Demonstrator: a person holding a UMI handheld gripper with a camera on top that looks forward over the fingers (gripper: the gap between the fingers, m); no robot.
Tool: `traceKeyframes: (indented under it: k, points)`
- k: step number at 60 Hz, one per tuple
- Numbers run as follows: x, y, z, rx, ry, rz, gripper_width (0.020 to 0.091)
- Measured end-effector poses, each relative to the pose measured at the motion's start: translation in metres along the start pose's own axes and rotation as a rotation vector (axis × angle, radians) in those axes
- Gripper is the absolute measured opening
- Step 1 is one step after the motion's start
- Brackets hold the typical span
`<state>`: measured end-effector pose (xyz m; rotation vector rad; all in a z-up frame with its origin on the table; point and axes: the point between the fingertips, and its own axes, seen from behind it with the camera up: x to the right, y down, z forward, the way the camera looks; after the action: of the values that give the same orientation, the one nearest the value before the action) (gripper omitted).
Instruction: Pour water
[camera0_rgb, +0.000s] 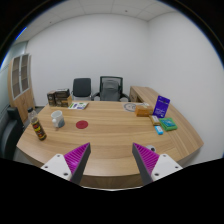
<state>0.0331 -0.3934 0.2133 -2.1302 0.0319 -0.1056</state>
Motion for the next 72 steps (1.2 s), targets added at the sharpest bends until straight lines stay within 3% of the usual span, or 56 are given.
traceKeyframes:
  k: [14, 26, 47, 58, 66, 70, 72]
  points:
    - [-0.032, 0.019, 0.018, -0.041, -0.003, -0.028, 0.0861]
    - [-0.13, 0.05, 0.027, -0.063, -0.06, -0.05, 0.0861]
    - [-0.386, 0.035, 0.07, 0.02, -0.165, -0.01, 0.0861]
    - [-0.453, 0.001, 0.132, 0.085, -0.164, 0.02, 0.0859]
    - [-0.471, -0.011, 0.184, 0.122, -0.14, 0.043, 0.0769]
    - [-0.469, -0.013, 0.203, 0.139, -0.111, 0.042, 0.0637]
    - [-0.469, -0.015, 0.208, 0.154, -0.103, 0.034, 0.0537]
